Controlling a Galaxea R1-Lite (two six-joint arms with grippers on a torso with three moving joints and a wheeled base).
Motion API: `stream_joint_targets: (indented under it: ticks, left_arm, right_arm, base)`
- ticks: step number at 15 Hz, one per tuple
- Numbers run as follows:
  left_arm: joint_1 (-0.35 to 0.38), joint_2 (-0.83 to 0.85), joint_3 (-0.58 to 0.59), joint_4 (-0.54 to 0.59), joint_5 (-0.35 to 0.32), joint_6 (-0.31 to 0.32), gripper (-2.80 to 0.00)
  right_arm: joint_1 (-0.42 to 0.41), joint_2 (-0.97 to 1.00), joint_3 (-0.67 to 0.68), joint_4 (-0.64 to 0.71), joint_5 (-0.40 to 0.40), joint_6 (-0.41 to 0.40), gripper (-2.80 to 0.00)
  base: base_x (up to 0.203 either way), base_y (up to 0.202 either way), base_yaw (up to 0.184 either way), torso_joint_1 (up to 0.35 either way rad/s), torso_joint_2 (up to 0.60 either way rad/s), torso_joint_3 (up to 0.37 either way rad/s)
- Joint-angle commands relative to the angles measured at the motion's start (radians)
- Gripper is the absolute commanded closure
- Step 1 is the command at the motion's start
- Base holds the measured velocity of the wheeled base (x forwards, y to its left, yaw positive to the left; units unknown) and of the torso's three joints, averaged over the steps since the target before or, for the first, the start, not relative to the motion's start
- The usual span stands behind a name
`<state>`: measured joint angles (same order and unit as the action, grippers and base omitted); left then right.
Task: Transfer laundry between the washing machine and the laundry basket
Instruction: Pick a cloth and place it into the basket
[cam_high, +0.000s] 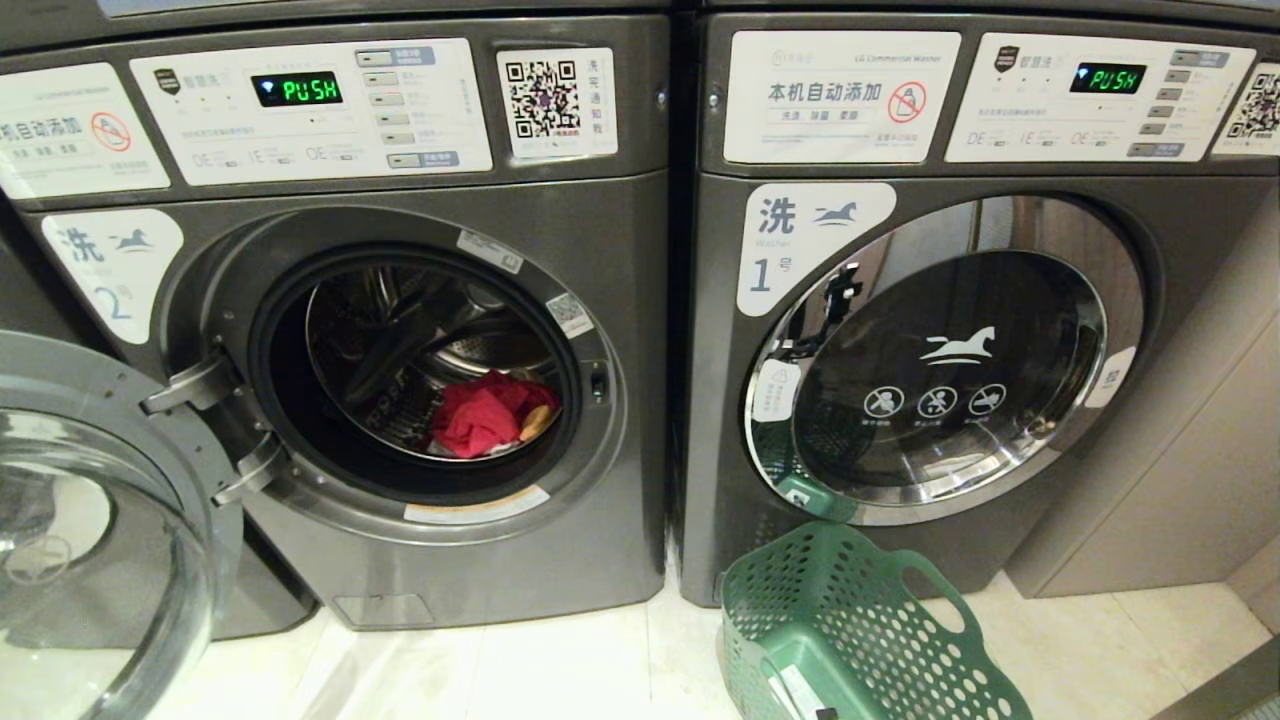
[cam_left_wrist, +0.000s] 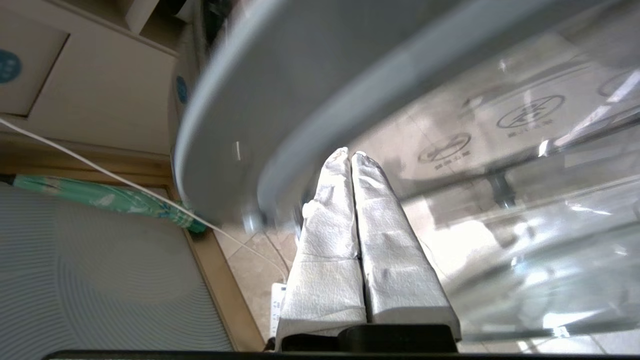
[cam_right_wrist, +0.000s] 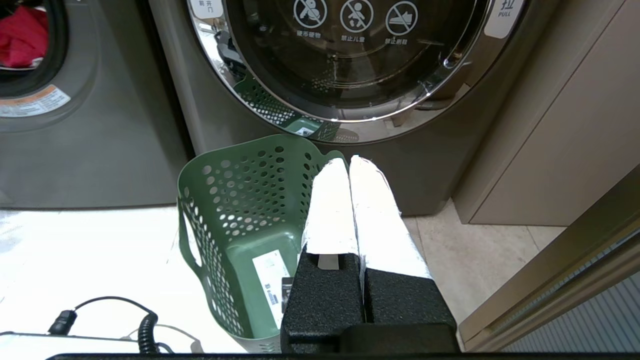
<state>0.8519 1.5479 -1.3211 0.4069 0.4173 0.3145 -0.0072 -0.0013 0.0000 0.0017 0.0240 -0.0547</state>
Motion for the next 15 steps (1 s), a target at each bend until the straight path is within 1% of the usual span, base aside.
stream_joint_targets:
  ticks: [1, 3, 5, 6, 7, 8, 10, 12, 13, 15]
  left_arm:
    - [0.025, 0.024, 0.009, -0.011, -0.024, 0.002, 0.0]
    - [0.002, -0.106, 0.061, -0.016, -0.102, 0.006, 0.0]
    - [-0.073, -0.299, 0.145, -0.03, -0.2, 0.008, 0.0]
    - [-0.147, -0.406, 0.205, -0.048, -0.25, 0.006, 0.0]
    - [-0.258, -0.498, 0.287, -0.079, -0.292, -0.004, 0.0]
    - [-0.346, -0.566, 0.396, -0.124, -0.32, -0.022, 0.0]
    - [-0.486, -0.692, 0.67, -0.266, -0.356, -0.078, 0.0]
    - [-0.567, -0.82, 0.929, -0.412, -0.382, -0.123, 0.0]
    - [-0.596, -0.909, 1.056, -0.481, -0.409, -0.138, 0.0]
    - [-0.648, -1.065, 1.258, -0.58, -0.46, -0.145, 0.0]
  right_arm:
    - [0.001, 0.001, 0.0, 0.0, 0.001, -0.001, 0.0]
    - [0.001, 0.001, 0.0, 0.0, 0.001, -0.001, 0.0]
    - [0.001, 0.001, 0.0, 0.0, 0.001, -0.001, 0.0]
    - [0.001, 0.001, 0.0, 0.0, 0.001, -0.001, 0.0]
    - [0.0, 0.001, 0.0, 0.0, 0.001, -0.001, 0.0]
    - [0.001, 0.001, 0.0, 0.0, 0.001, -0.001, 0.0]
    - [0.001, 0.001, 0.0, 0.0, 0.001, -0.001, 0.0]
    - [0.0, 0.001, 0.0, 0.0, 0.001, -0.001, 0.0]
    - [0.001, 0.001, 0.0, 0.0, 0.001, -0.001, 0.0]
    - [0.001, 0.001, 0.0, 0.0, 0.001, -0.001, 0.0]
  base:
    - [0.0, 0.0, 0.0, 0.0, 0.0, 0.0]
    - [0.0, 0.0, 0.0, 0.0, 0.0, 0.0]
    - [0.0, 0.0, 0.0, 0.0, 0.0, 0.0]
    - [0.0, 0.0, 0.0, 0.0, 0.0, 0.0]
    - [0.0, 0.0, 0.0, 0.0, 0.0, 0.0]
    - [0.0, 0.0, 0.0, 0.0, 0.0, 0.0]
    - [0.0, 0.0, 0.0, 0.0, 0.0, 0.0]
    - [0.0, 0.0, 0.0, 0.0, 0.0, 0.0]
    - [0.0, 0.0, 0.0, 0.0, 0.0, 0.0]
    - [0.0, 0.0, 0.0, 0.0, 0.0, 0.0]
